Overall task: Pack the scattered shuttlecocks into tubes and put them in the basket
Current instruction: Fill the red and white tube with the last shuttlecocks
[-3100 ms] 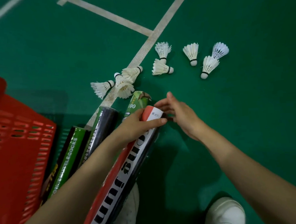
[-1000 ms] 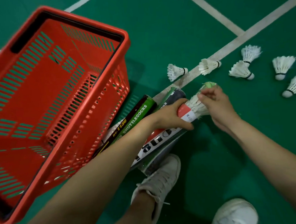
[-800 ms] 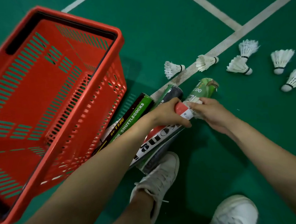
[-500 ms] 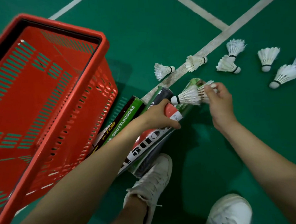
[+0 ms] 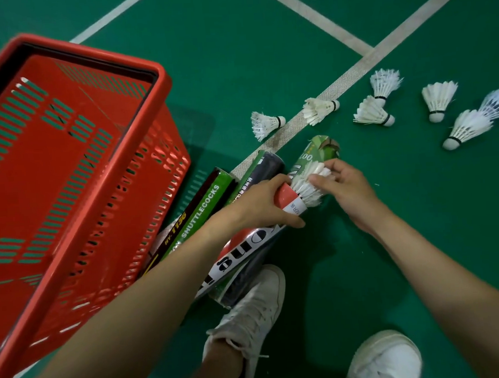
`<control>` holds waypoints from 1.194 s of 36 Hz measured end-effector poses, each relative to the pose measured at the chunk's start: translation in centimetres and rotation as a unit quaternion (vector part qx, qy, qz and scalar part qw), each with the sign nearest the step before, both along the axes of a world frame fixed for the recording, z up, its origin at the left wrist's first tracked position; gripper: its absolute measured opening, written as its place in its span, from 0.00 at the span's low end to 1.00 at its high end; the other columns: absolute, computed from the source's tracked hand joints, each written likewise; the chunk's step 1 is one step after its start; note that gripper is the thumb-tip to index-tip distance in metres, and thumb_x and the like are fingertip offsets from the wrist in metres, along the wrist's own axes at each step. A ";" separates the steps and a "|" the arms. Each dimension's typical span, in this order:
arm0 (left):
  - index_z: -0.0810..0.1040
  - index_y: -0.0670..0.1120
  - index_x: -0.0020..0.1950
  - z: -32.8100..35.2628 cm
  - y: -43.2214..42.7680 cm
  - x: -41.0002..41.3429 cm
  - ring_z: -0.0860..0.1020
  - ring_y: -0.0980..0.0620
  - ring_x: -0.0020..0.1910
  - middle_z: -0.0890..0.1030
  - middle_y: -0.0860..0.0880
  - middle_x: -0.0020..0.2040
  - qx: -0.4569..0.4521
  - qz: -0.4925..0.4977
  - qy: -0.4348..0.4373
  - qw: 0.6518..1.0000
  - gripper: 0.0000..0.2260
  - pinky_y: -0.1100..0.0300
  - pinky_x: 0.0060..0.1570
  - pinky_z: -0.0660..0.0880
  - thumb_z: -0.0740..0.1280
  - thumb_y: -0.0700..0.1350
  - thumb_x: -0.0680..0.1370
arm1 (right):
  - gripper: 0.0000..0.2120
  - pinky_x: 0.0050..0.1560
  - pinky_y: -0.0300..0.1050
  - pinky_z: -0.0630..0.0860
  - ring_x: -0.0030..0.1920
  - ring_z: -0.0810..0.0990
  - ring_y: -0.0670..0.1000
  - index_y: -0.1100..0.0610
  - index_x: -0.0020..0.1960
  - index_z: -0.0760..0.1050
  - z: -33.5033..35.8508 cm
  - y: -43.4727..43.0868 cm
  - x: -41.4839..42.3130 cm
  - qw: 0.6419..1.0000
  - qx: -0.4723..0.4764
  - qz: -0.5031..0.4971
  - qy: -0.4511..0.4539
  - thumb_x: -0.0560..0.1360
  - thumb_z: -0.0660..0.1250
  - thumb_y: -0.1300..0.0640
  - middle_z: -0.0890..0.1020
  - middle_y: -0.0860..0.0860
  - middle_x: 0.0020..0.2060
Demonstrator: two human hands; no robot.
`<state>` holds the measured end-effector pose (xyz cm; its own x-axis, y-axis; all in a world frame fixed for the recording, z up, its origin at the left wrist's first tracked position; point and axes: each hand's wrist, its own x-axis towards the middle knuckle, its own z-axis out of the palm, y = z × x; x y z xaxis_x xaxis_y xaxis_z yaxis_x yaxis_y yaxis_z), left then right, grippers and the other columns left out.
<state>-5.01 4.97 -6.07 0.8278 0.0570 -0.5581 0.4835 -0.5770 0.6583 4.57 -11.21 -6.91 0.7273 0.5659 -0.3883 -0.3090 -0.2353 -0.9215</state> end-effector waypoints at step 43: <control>0.55 0.51 0.71 -0.9 2.3 3.4 0.80 0.46 0.44 0.73 0.49 0.51 0.137 0.134 -0.005 0.981 0.40 0.49 0.46 0.81 0.76 0.54 0.68 | 0.04 0.54 0.40 0.73 0.50 0.78 0.47 0.55 0.53 0.73 -1.8 3.7 5.7 0.986 -0.129 0.028 -0.099 0.80 0.61 0.59 0.79 0.50 0.48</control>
<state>-1.62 7.29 -6.96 0.7682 0.4200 -0.4833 0.6361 -0.5861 0.5018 10.27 -7.49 -8.75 0.7734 0.5083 -0.3788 -0.1095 -0.4814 -0.8696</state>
